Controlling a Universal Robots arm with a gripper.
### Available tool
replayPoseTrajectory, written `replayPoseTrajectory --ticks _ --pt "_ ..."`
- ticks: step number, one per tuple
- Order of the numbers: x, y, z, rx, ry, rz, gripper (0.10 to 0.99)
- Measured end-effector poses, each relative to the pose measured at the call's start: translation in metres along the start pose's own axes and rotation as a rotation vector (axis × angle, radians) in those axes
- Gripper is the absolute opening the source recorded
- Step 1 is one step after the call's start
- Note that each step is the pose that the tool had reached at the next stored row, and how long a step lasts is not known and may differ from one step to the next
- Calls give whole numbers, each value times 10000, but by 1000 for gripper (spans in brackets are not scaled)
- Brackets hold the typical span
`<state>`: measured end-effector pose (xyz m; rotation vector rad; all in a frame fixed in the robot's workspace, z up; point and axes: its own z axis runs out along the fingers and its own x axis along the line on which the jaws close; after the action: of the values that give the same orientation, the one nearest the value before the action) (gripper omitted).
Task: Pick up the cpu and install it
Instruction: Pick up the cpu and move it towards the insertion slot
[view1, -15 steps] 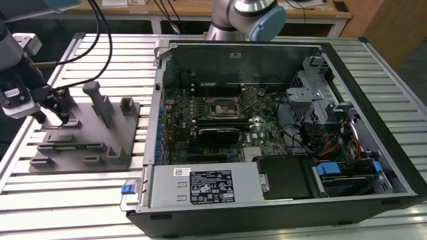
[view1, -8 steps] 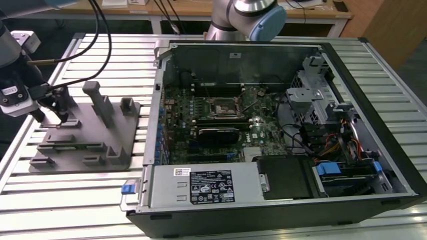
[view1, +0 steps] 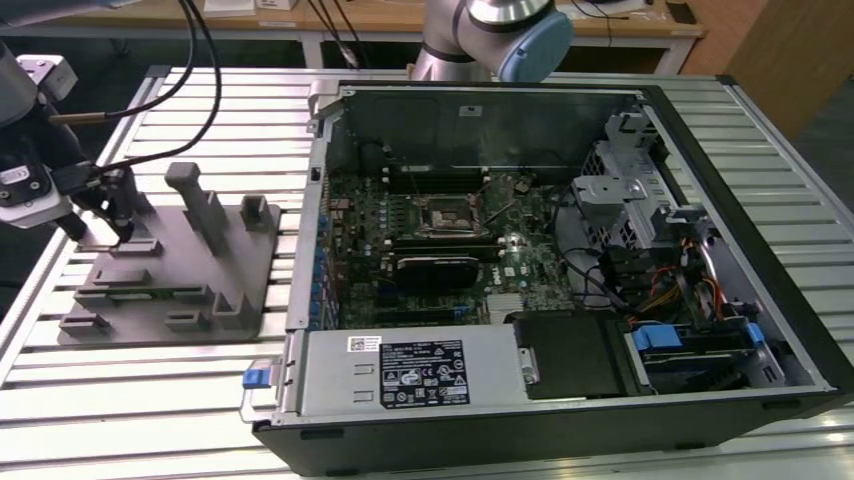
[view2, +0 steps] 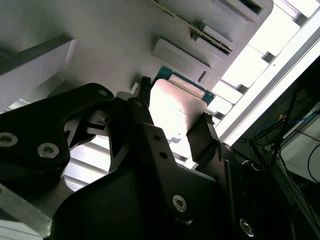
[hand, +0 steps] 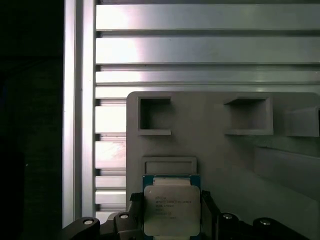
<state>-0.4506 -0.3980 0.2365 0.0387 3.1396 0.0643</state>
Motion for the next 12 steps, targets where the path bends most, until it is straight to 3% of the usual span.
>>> replayPoseTrajectory --ticks 12 --pt "0 4 -105 0 1 0 541"
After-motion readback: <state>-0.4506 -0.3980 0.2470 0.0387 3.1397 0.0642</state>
